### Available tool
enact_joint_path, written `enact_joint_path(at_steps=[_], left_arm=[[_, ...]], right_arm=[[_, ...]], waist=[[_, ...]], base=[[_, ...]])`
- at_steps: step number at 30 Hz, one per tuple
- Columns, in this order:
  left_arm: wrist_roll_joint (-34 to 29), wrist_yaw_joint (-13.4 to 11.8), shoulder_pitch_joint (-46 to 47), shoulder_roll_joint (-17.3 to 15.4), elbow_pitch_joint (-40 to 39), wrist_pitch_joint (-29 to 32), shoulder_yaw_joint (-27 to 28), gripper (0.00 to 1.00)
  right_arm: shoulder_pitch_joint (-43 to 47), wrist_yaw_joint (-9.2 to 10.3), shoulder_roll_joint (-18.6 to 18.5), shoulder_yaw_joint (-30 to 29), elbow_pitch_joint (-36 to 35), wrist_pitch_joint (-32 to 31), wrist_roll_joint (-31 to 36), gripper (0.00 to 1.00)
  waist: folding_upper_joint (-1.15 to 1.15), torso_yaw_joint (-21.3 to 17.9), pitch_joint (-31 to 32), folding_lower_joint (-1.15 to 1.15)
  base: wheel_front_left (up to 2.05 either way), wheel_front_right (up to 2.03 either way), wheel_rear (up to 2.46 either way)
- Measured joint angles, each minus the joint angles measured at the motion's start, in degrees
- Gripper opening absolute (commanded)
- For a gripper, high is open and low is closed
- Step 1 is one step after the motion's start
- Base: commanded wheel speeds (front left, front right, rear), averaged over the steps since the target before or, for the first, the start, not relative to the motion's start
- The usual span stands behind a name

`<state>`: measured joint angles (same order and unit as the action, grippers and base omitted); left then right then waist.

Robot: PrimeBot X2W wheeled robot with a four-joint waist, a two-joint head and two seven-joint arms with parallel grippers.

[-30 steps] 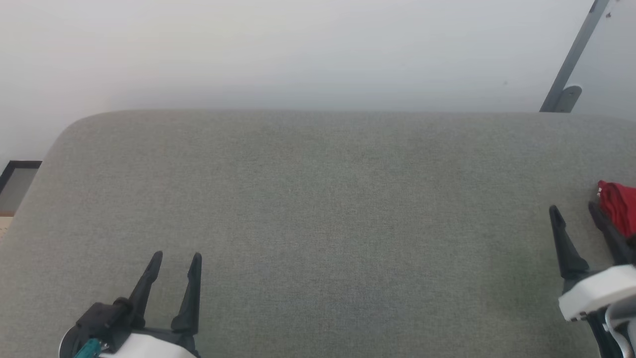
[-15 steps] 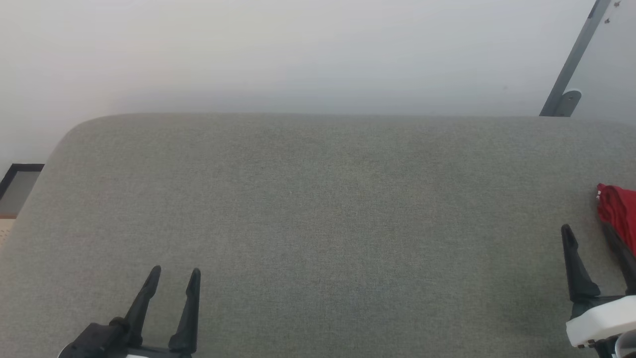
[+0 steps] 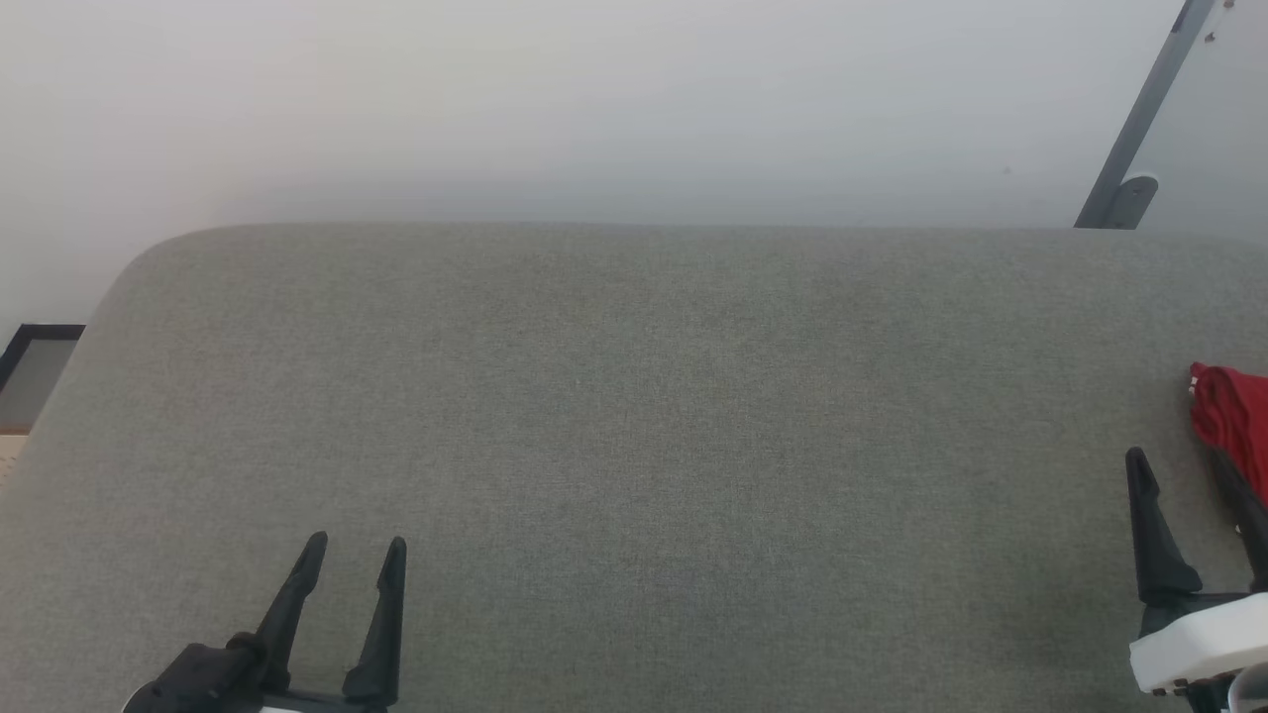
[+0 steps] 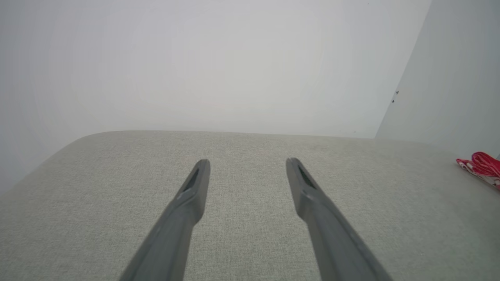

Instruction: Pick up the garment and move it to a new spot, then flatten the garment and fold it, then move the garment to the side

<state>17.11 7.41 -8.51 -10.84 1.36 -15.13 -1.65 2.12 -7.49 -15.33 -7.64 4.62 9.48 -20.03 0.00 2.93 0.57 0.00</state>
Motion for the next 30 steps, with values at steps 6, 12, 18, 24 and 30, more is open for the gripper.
enact_joint_path(at_steps=[6,12,18,24,30], left_arm=[[0.0,0.0,0.0,0.1,0.2,0.0,0.3,1.0],[0.1,0.0,0.0,0.4,0.3,0.0,0.9,1.0],[0.5,0.0,-0.3,1.0,1.8,0.0,0.6,0.0],[2.9,0.0,-0.9,2.0,3.9,0.7,0.2,0.0],[8.3,0.0,-0.6,2.1,4.5,1.9,0.4,0.0]], right_arm=[[0.0,0.0,0.3,0.2,0.0,0.0,-0.5,1.0],[0.1,0.0,0.5,0.4,0.2,0.1,-0.8,1.0],[0.4,0.0,1.5,0.9,1.7,0.1,-1.1,0.0],[1.6,0.0,3.2,1.4,4.1,-0.6,-3.3,0.0],[1.3,0.0,3.8,1.3,4.4,-1.8,-8.1,0.0]], waist=[[0.0,-0.1,0.0,0.0],[0.0,-0.1,0.1,0.0],[0.0,-0.2,0.0,0.0],[0.0,-0.3,0.0,0.0],[0.0,-0.4,0.0,0.0]], base=[[0.0,0.0,0.0],[0.0,0.0,0.0],[0.0,0.0,0.0],[0.0,0.0,0.0],[0.0,0.0,0.0]])
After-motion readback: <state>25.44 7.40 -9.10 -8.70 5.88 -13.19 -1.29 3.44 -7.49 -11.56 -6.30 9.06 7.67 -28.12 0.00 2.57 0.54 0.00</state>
